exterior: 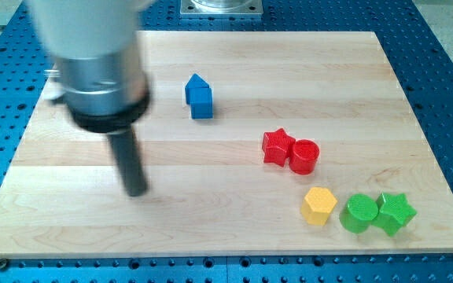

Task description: Push the yellow heart into the yellow hexagon

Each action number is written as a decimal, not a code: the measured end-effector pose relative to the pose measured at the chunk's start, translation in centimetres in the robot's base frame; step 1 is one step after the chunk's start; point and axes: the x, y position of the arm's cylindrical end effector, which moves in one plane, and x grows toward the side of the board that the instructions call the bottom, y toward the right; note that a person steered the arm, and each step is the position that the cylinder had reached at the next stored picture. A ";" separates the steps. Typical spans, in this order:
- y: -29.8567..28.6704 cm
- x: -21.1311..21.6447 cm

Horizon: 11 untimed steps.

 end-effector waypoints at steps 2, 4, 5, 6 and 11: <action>-3.7 -7.9; 9.5 -3.5; 16.7 0.4; 21.5 1.5; 19.3 4.3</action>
